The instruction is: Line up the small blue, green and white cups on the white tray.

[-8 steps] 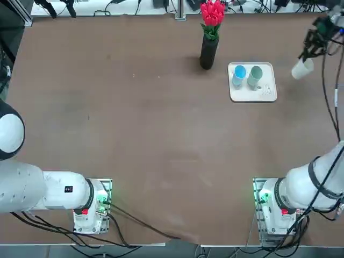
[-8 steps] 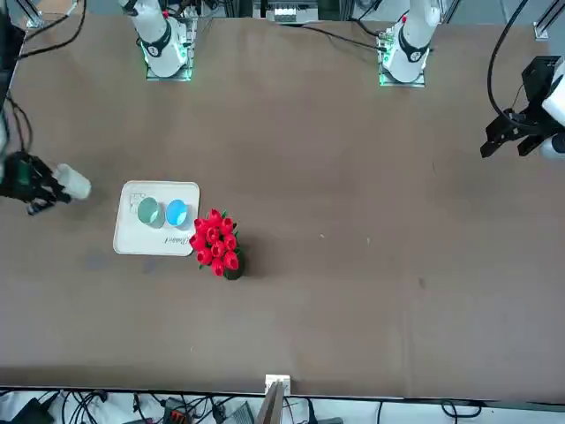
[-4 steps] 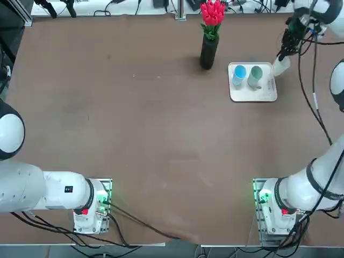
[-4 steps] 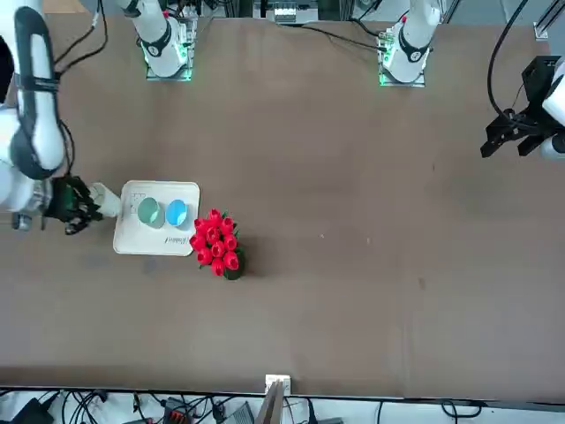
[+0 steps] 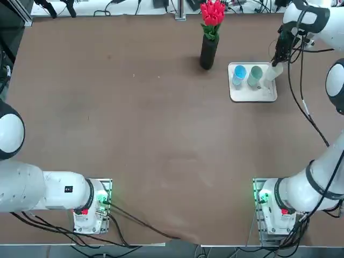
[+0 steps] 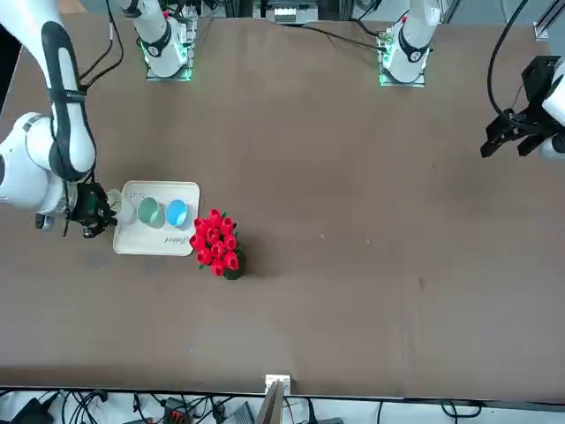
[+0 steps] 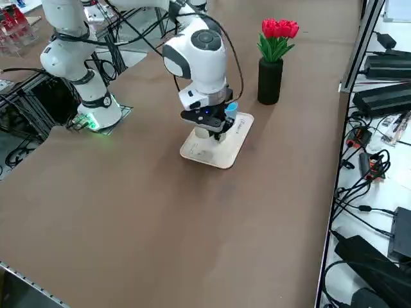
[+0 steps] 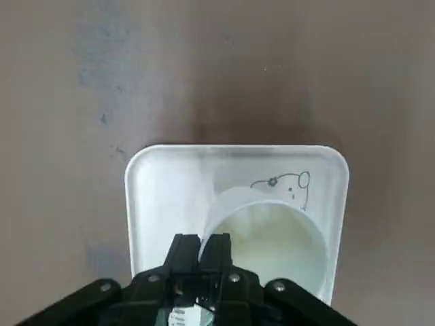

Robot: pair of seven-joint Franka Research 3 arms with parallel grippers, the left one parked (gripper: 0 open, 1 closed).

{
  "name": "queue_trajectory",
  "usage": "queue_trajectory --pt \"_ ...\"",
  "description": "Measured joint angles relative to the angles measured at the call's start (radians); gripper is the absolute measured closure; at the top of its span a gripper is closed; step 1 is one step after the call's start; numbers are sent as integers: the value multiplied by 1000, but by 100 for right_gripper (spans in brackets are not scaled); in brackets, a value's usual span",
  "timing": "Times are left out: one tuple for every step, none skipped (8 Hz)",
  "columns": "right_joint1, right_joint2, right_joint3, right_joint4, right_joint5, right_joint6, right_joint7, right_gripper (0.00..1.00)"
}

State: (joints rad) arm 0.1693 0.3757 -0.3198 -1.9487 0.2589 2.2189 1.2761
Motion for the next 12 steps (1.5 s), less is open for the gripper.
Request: queue_trajectory --pt "5 0 0 -23 0 36 1 98" --pt "8 0 0 -39 0 59 2 98" --pt "8 0 0 -47 0 70 2 98" --pt "9 2 0 -53 0 85 3 98" --pt "10 5 0 -59 0 101 4 98" --pt "11 9 0 -62 0 110 4 98" --pt "12 13 0 -65 0 114 4 98" --pt "12 20 0 -67 0 117 5 98" --pt "15 28 0 -67 0 120 5 98" --pt "18 34 0 -67 0 124 5 96" --pt "19 34 0 -67 0 124 5 95" --pt "20 34 0 -67 0 124 7 83"
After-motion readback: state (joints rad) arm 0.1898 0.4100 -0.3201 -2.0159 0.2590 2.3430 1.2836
